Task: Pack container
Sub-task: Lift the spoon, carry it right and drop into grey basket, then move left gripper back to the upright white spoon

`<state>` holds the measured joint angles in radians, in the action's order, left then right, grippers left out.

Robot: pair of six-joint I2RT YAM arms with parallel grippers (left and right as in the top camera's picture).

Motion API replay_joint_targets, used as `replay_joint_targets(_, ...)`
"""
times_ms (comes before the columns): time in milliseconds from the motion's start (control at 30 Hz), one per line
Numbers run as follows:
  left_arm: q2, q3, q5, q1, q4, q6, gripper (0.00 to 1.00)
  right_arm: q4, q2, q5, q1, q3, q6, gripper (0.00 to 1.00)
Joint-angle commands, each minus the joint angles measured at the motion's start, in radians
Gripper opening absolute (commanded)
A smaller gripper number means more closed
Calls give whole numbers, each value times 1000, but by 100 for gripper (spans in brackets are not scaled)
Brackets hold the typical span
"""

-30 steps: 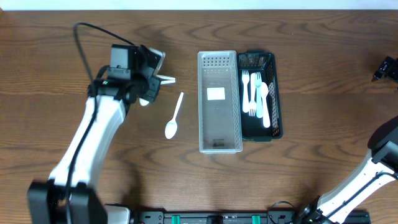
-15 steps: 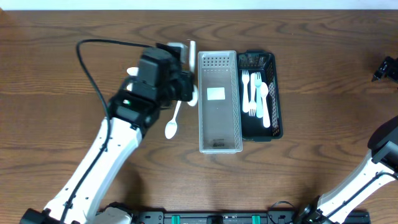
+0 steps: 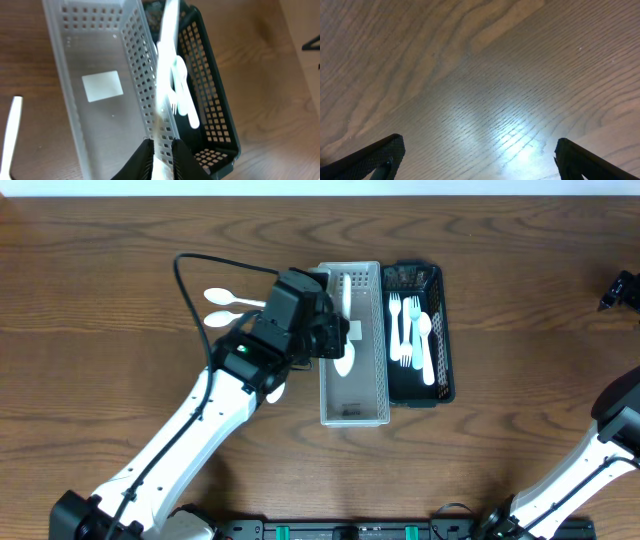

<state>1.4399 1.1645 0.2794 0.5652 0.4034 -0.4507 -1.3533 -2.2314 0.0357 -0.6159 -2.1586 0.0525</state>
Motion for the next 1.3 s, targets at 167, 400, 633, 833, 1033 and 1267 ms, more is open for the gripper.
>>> replay_joint_targets(167, 11, 17, -2, 7, -19, -7, 69, -1, 24, -2, 5, 2, 14, 99)
replay_joint_targets(400, -34, 17, -2, -71, -75, 22, 88, -1, 24, -2, 6, 2, 14, 99)
replay_joint_targets(633, -157, 17, -4, -280, 92, 378, 98, -1, 24, -2, 6, 2, 14, 99)
replay_joint_targets(833, -137, 17, -219, -402, 375, 414, 98, 0, 24, -2, 6, 2, 14, 99)
replay_joint_targets(1033, -1, 17, -246, -407, 488, 424, 98, -1, 24, -2, 6, 2, 14, 99)
replay_joint_targets(1267, 182, 17, -246, -407, 463, 565, 98, -1, 24, -2, 6, 2, 14, 99)
